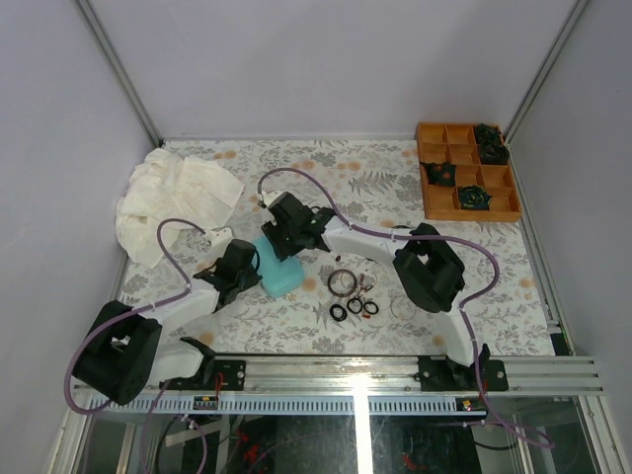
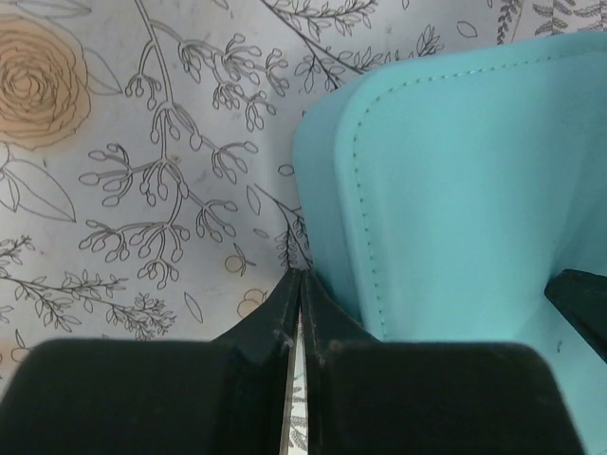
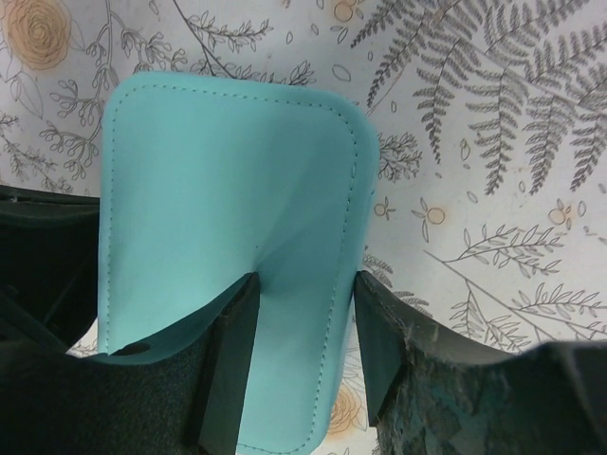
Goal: Organize the mixed jewelry
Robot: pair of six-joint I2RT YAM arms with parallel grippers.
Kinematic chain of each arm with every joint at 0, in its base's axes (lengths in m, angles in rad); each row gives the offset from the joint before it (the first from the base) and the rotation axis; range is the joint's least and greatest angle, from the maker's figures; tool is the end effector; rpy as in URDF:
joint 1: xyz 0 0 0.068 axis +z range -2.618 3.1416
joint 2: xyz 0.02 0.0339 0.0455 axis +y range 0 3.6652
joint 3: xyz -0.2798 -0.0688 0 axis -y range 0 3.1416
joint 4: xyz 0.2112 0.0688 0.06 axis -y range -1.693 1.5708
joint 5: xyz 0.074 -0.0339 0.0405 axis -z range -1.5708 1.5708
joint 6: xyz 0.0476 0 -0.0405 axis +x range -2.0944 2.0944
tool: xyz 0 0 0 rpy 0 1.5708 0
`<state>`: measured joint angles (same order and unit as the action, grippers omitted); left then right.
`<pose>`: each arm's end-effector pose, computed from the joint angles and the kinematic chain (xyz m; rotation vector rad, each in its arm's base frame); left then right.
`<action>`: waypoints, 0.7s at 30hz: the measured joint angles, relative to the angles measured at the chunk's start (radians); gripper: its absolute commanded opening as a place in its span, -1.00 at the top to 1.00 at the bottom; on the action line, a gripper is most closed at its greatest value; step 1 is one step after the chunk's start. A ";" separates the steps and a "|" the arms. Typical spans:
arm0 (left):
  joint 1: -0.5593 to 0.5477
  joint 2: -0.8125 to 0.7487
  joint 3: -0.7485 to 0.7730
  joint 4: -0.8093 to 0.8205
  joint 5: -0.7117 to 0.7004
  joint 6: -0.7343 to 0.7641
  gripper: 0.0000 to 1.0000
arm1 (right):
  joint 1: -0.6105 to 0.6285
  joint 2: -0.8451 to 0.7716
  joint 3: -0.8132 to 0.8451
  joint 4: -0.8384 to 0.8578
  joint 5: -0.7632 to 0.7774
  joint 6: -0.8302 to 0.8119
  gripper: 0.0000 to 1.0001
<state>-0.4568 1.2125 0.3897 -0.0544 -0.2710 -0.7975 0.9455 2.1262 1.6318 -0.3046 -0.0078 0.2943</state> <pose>0.1727 -0.0707 0.1694 -0.5271 2.3618 -0.2458 0.2729 0.3786 0.2167 -0.7887 2.3239 0.5870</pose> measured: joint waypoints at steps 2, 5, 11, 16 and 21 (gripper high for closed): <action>0.001 0.031 0.027 -0.010 -0.008 0.005 1.00 | 0.002 0.011 0.018 -0.002 0.017 -0.016 -0.01; 0.006 0.080 0.064 -0.014 -0.025 0.006 1.00 | 0.003 0.029 0.043 0.001 0.047 -0.037 -0.01; 0.007 0.090 0.071 -0.008 -0.030 0.006 1.00 | 0.009 0.032 0.045 0.011 0.075 -0.053 -0.08; 0.007 0.058 0.058 -0.019 -0.018 0.001 0.84 | 0.014 0.019 0.027 0.031 0.079 -0.058 -0.22; 0.003 -0.097 0.040 -0.138 0.012 -0.012 0.43 | 0.028 -0.031 -0.051 0.083 0.095 -0.058 -0.56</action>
<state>-0.4534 1.1156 0.4297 -0.1921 -0.2588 -0.8097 0.9737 2.0956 1.5806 -0.2214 0.0868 0.2367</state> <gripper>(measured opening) 0.196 0.697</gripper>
